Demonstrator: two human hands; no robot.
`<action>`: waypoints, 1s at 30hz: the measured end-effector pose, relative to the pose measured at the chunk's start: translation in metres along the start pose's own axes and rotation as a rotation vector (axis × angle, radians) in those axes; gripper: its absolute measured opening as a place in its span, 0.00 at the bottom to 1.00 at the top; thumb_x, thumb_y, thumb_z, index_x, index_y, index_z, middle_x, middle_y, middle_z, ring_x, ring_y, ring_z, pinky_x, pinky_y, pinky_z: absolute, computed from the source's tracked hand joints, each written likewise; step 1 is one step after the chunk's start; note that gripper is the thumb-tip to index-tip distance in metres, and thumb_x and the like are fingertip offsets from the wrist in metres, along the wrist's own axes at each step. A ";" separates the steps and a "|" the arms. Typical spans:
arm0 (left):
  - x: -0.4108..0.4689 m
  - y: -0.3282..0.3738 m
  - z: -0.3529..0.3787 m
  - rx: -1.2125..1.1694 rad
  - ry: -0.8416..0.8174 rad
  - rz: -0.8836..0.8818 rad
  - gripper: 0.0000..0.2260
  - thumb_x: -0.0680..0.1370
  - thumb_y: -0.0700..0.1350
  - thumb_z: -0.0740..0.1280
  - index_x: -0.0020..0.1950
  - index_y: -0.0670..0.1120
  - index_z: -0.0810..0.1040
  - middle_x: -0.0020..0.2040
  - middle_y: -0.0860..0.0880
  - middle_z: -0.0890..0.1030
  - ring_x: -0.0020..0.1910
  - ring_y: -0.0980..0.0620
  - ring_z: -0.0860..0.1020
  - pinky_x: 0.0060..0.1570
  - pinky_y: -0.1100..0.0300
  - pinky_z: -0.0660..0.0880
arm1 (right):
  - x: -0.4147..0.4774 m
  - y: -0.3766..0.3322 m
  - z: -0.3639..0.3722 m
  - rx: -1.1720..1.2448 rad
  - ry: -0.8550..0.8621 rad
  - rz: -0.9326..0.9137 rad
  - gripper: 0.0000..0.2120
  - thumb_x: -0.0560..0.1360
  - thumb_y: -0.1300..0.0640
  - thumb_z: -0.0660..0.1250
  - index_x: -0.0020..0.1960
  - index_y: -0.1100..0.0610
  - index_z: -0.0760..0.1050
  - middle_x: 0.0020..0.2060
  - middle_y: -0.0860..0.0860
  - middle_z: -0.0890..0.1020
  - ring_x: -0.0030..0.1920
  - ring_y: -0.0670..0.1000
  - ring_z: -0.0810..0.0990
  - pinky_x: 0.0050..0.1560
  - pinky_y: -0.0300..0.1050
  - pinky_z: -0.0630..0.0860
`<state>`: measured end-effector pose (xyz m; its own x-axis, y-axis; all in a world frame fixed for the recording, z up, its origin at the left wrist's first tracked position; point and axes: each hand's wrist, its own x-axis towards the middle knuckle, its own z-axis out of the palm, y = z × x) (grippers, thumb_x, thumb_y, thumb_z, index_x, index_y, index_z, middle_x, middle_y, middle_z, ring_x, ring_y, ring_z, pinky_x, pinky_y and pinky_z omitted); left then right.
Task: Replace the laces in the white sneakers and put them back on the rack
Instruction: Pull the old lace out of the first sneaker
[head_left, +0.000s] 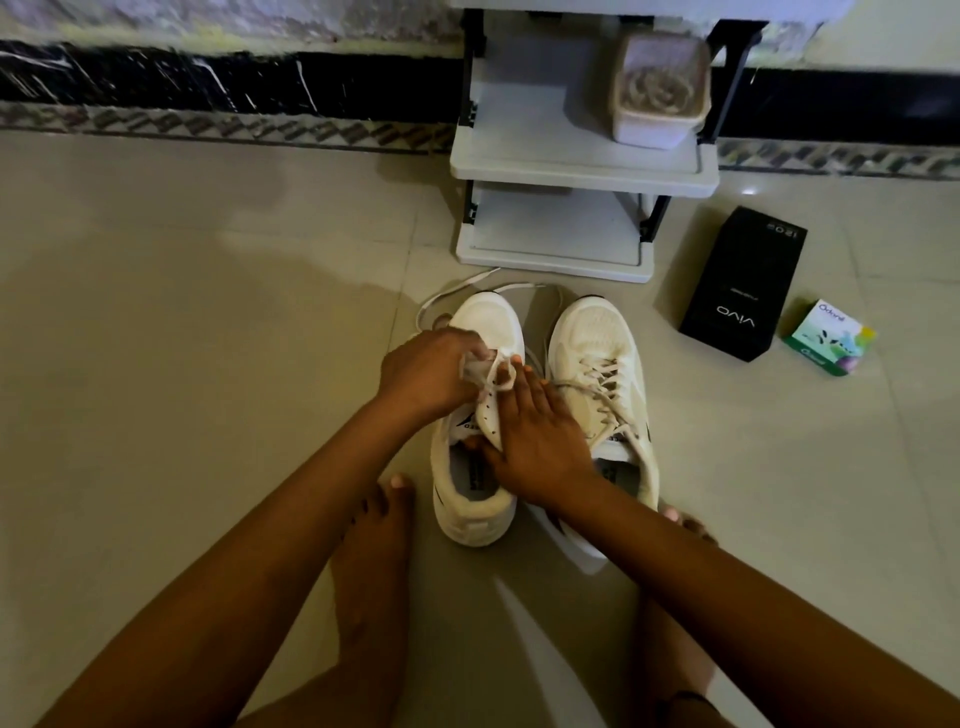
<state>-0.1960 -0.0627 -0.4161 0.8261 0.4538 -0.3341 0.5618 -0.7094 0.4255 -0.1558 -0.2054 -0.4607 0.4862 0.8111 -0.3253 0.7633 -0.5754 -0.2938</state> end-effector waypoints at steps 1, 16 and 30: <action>0.000 -0.003 0.003 0.098 0.005 -0.032 0.15 0.72 0.49 0.72 0.58 0.55 0.78 0.60 0.51 0.78 0.58 0.48 0.76 0.54 0.54 0.74 | 0.000 0.000 0.000 0.003 0.000 0.000 0.40 0.79 0.37 0.49 0.76 0.61 0.35 0.76 0.58 0.40 0.76 0.55 0.40 0.73 0.47 0.36; -0.006 0.004 -0.007 -0.214 0.105 0.081 0.06 0.72 0.45 0.72 0.49 0.49 0.81 0.50 0.51 0.81 0.52 0.52 0.77 0.54 0.54 0.74 | 0.002 0.000 0.004 -0.018 0.004 -0.003 0.39 0.77 0.36 0.44 0.76 0.61 0.36 0.76 0.59 0.41 0.76 0.56 0.41 0.73 0.49 0.38; -0.004 0.013 -0.008 -0.107 0.152 0.116 0.05 0.71 0.45 0.73 0.44 0.46 0.85 0.54 0.47 0.78 0.58 0.47 0.72 0.57 0.56 0.68 | 0.003 0.000 0.006 -0.017 0.012 -0.007 0.39 0.78 0.37 0.46 0.76 0.61 0.39 0.76 0.59 0.46 0.77 0.56 0.46 0.74 0.50 0.41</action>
<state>-0.1917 -0.0699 -0.4023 0.8780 0.4543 -0.1509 0.4576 -0.7039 0.5432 -0.1565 -0.2037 -0.4670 0.4859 0.8162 -0.3126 0.7736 -0.5681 -0.2807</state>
